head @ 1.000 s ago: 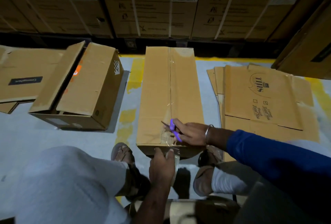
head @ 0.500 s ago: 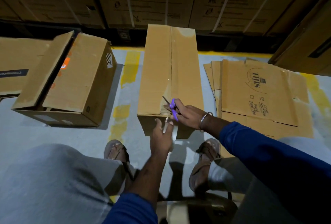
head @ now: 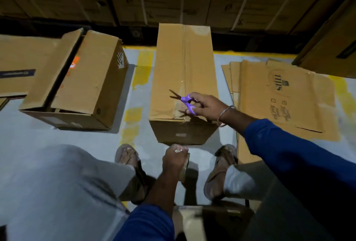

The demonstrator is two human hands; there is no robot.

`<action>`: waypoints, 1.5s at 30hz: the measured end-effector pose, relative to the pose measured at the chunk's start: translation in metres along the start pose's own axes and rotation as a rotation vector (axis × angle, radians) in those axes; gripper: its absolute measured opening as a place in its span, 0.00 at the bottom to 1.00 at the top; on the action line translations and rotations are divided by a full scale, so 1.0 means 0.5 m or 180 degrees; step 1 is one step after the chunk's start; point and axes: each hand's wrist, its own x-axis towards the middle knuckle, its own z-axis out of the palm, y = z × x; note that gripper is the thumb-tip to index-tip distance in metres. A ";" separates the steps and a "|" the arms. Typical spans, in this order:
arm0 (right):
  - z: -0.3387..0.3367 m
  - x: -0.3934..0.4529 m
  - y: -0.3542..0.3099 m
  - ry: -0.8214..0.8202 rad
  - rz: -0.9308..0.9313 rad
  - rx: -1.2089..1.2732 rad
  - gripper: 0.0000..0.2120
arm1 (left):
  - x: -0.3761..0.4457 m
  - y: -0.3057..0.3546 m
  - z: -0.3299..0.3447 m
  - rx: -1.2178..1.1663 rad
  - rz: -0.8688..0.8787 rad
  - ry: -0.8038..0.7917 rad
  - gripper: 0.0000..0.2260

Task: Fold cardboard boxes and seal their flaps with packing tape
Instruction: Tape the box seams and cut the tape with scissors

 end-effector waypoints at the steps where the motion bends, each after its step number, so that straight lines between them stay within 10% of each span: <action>1: -0.025 -0.010 -0.010 -0.0014 0.0066 0.0034 0.18 | 0.002 -0.002 0.000 -0.0104 -0.0052 -0.0038 0.10; 13: -0.019 -0.109 0.052 -0.2496 0.2617 -0.0124 0.17 | 0.025 -0.033 0.015 -0.0397 -0.0220 -0.0262 0.10; 19: 0.043 -0.071 0.090 -0.2397 0.2584 -0.0016 0.45 | -0.003 -0.013 0.001 -0.0367 -0.0323 -0.0223 0.07; 32: 0.050 -0.069 0.096 -0.2213 0.2121 0.0279 0.15 | 0.000 -0.007 -0.002 -0.0454 -0.0404 -0.0211 0.03; 45: 0.079 -0.049 0.117 -0.2202 0.2003 0.0362 0.31 | 0.010 -0.005 -0.004 -0.0419 -0.0447 -0.0185 0.04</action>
